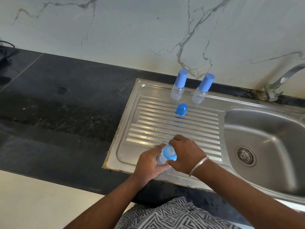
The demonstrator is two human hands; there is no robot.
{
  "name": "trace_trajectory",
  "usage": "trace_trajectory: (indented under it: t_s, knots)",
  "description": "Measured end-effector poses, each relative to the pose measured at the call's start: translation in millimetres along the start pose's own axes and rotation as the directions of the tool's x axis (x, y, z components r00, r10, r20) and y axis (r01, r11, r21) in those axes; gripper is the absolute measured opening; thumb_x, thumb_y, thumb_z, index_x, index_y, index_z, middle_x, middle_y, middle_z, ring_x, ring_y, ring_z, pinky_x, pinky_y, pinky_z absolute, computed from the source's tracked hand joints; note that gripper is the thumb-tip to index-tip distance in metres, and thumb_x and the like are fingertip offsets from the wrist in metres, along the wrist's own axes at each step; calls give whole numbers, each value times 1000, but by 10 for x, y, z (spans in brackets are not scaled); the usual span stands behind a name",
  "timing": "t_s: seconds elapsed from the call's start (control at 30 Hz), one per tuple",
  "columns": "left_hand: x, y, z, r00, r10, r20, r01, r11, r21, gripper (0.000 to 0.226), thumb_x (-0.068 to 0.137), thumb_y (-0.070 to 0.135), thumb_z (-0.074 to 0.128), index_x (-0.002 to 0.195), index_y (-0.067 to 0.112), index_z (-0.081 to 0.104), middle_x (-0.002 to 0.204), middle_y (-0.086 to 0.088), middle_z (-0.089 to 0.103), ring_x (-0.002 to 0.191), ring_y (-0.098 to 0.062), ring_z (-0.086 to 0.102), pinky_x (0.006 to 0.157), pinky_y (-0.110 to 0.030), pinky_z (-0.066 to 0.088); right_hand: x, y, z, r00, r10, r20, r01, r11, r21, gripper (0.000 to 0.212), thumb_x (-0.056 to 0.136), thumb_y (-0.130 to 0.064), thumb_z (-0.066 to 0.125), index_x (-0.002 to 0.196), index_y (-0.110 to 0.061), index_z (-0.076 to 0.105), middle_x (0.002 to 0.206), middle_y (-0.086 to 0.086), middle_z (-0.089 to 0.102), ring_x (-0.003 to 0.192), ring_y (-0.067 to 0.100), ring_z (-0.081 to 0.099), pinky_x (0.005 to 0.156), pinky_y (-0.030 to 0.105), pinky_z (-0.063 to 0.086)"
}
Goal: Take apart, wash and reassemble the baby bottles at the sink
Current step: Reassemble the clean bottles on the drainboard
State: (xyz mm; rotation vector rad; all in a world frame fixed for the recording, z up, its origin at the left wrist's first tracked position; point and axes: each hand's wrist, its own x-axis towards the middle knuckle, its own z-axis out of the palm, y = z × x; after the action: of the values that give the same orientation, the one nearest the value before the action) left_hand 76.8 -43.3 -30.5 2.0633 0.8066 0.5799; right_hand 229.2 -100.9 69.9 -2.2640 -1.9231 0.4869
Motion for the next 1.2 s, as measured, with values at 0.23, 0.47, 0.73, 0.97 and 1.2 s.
trace_trajectory:
  t_s: [0.23, 0.47, 0.73, 0.97, 1.2]
  knots:
    - [14, 28, -14, 1000, 5, 27, -5, 1000, -21, 58, 75, 52, 80, 126, 31, 61, 113, 19, 70, 103, 2, 62, 88, -12, 48, 4, 190, 51, 993, -53, -103, 72, 980, 187, 38, 71, -35, 83, 104, -20, 71, 93, -4, 71, 78, 7, 60, 77, 25, 55]
    - [13, 38, -28, 1000, 4, 28, -4, 1000, 10, 53, 75, 46, 75, 124, 30, 61, 101, 24, 65, 88, 13, 57, 79, -4, 40, -143, 231, 380, 927, -30, -374, 129, 961, 243, 40, 64, -35, 85, 96, -15, 72, 77, 0, 67, 62, 16, 61, 57, 31, 56]
    - [26, 21, -5, 1000, 2, -6, -2, 1000, 11, 63, 72, 62, 76, 126, 32, 60, 107, 18, 70, 96, 0, 64, 84, -20, 51, -102, 320, 90, 979, -65, -192, 136, 913, 384, 70, 86, -69, 44, 131, -17, 59, 96, -9, 67, 74, 2, 62, 72, 26, 55]
    - [14, 81, -25, 1000, 7, -29, -6, 998, 55, 63, 74, 64, 74, 125, 31, 58, 106, 16, 68, 93, -5, 63, 83, -26, 52, 615, 769, 122, 884, 302, -357, -216, 941, 262, 51, 87, -40, 68, 132, -17, 57, 115, 9, 64, 95, 27, 63, 83, 39, 53]
    - [7, 96, -17, 999, 28, -30, -25, 997, 73, 64, 77, 66, 71, 126, 29, 57, 111, 16, 67, 98, -2, 62, 86, -23, 51, 1078, 1045, 106, 945, 290, -148, -293, 956, 0, 80, 80, -45, 75, 147, -38, 32, 152, 6, 31, 130, 33, 39, 96, 50, 47]
